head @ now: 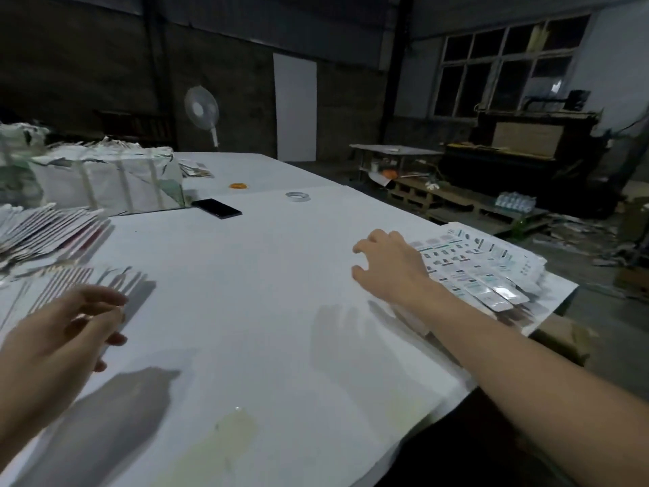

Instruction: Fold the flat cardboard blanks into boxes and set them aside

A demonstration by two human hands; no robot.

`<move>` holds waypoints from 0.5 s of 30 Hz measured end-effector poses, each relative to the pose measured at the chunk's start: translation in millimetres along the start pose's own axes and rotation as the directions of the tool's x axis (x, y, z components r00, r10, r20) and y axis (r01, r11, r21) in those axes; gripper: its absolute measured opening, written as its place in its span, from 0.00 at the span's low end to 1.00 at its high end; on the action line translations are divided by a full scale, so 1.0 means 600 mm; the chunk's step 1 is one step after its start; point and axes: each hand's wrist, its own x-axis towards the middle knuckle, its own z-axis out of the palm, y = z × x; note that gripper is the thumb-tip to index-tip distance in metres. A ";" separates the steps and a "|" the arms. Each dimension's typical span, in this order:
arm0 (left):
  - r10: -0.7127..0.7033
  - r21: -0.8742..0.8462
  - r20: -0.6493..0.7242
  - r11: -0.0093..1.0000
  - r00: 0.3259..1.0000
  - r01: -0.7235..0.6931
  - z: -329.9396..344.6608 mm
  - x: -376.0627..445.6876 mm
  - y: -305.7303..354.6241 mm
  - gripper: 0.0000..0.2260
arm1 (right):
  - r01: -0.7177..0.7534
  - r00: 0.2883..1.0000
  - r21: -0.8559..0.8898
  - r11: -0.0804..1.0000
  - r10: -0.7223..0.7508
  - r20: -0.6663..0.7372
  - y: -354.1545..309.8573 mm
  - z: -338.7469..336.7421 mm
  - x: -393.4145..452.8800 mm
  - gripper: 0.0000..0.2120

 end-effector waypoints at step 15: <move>-0.107 0.738 -0.245 0.624 0.964 0.257 -0.071 -0.024 0.148 0.15 | 0.487 0.862 0.771 0.411 -0.371 -0.347 -0.529 -0.032 -0.074 0.05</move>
